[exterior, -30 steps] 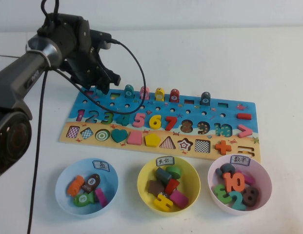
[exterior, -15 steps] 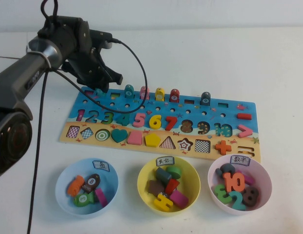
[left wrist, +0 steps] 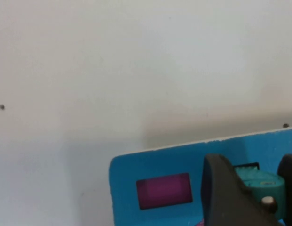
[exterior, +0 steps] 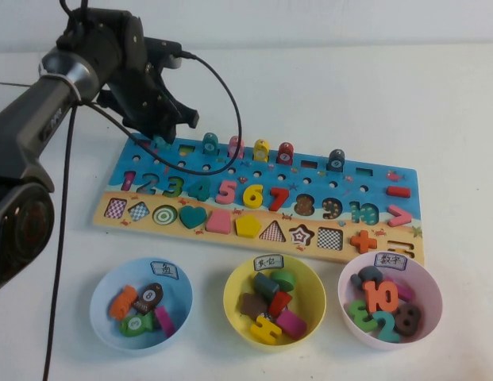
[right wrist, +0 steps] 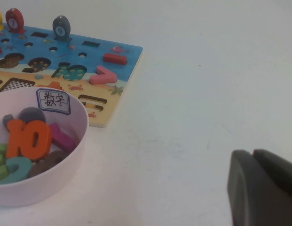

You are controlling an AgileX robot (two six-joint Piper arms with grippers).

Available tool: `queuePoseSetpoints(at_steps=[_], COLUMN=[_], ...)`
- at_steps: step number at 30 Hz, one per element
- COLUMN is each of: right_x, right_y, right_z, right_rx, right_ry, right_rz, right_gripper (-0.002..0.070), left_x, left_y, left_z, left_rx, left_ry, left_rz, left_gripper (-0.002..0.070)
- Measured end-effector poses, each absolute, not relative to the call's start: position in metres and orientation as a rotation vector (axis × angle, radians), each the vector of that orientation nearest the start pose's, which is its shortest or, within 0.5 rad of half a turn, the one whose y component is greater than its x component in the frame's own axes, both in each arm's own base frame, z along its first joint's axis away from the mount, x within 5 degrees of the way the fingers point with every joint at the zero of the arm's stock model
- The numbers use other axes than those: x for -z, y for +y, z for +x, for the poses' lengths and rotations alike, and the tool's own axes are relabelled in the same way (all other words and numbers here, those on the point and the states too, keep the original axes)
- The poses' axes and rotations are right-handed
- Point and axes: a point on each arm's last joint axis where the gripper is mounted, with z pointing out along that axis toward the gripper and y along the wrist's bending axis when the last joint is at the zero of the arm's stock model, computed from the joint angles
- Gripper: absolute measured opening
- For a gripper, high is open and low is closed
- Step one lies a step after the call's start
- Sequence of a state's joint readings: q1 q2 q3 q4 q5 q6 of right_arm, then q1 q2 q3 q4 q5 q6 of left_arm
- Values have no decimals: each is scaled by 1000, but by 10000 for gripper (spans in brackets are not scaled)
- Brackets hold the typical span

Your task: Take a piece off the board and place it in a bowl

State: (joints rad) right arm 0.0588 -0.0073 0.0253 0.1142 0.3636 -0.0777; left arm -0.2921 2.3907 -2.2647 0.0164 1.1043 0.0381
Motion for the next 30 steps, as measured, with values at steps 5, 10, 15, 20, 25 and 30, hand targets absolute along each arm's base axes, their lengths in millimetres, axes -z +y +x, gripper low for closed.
queuePoseSetpoints(at_steps=[5, 10, 15, 20, 25, 30], right_x=[-173, -173, -173, -173, -173, -173], right_y=[7, 7, 7, 7, 7, 7], right_z=[53, 53, 53, 53, 53, 53], right_rx=[-99, -99, -99, -99, -99, -100], right_ry=[1863, 1863, 1863, 1863, 1863, 1863], right_rz=[-56, -56, -56, -56, -56, -55], right_gripper=[-17, -17, -17, -17, -17, -17], left_x=[-229, -232, -231, -230, -247, -289], left_y=[-149, -149, -149, -148, -145, -151], left_z=[500, 500, 500, 497, 490, 466], left_rx=[52, 49, 48, 40, 30, 13], left_ry=[2664, 2668, 2670, 2702, 2702, 2639], left_rz=[449, 450, 451, 461, 503, 553], left_gripper=[194, 193, 193, 193, 193, 193])
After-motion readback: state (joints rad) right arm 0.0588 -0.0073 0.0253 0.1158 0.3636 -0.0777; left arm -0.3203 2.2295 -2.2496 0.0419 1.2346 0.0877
